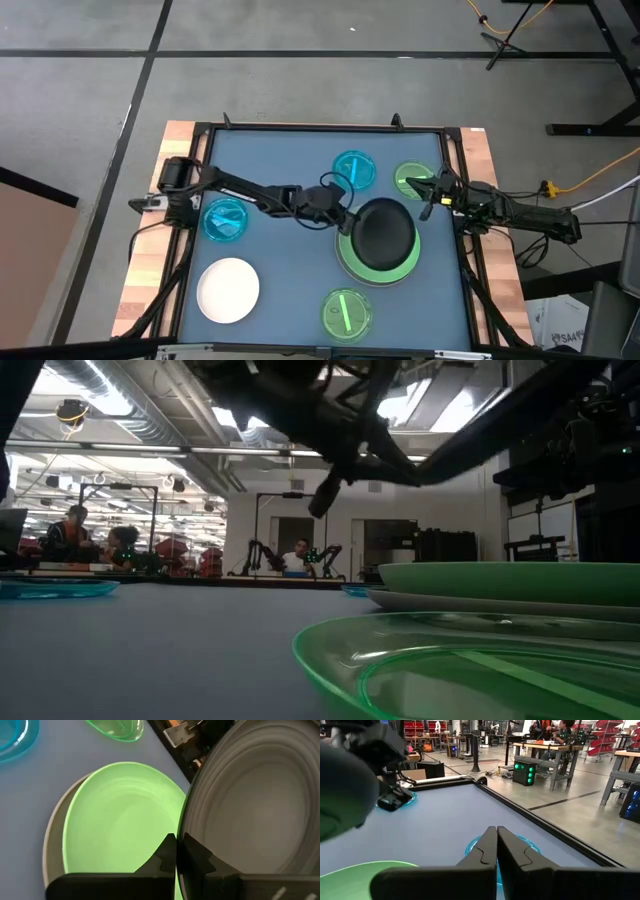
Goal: Stack plastic plates
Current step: Stack the black plate on top of the green plate
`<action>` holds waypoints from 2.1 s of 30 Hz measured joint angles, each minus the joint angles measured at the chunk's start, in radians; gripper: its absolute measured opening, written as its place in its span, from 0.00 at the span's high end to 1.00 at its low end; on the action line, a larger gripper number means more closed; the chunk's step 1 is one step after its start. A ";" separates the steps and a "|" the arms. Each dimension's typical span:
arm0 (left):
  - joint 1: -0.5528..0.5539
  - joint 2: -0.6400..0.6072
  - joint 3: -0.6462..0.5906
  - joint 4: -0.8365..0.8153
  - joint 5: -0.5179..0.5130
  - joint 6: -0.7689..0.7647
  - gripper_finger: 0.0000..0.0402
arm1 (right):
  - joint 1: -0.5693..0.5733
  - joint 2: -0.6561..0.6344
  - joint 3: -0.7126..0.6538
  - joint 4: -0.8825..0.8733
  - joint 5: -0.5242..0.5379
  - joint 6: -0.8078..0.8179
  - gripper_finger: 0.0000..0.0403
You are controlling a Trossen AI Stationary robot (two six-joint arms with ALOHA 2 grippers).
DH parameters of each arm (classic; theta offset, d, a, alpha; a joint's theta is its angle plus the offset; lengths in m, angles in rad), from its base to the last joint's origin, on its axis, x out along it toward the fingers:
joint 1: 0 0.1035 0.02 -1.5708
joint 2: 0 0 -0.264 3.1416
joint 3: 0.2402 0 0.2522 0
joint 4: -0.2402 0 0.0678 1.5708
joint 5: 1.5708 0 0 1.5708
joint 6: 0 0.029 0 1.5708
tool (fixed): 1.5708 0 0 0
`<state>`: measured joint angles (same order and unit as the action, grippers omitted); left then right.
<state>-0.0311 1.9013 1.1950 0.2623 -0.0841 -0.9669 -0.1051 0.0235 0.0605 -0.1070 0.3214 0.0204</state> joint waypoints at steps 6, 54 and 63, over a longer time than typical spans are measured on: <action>0.000 0.064 0.002 -0.003 0.000 -0.025 0.99 | 0.000 0.000 0.000 0.000 0.000 0.000 1.00; -0.002 0.144 0.002 -0.066 -0.030 -0.018 0.92 | 0.000 0.000 0.000 0.000 0.000 0.000 1.00; -0.002 0.144 0.002 -0.065 -0.031 -0.018 0.84 | 0.000 0.000 0.000 0.000 0.000 0.000 1.00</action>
<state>-0.0334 2.0449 1.1969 0.1969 -0.1146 -0.9848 -0.1051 0.0235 0.0605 -0.1070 0.3218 0.0204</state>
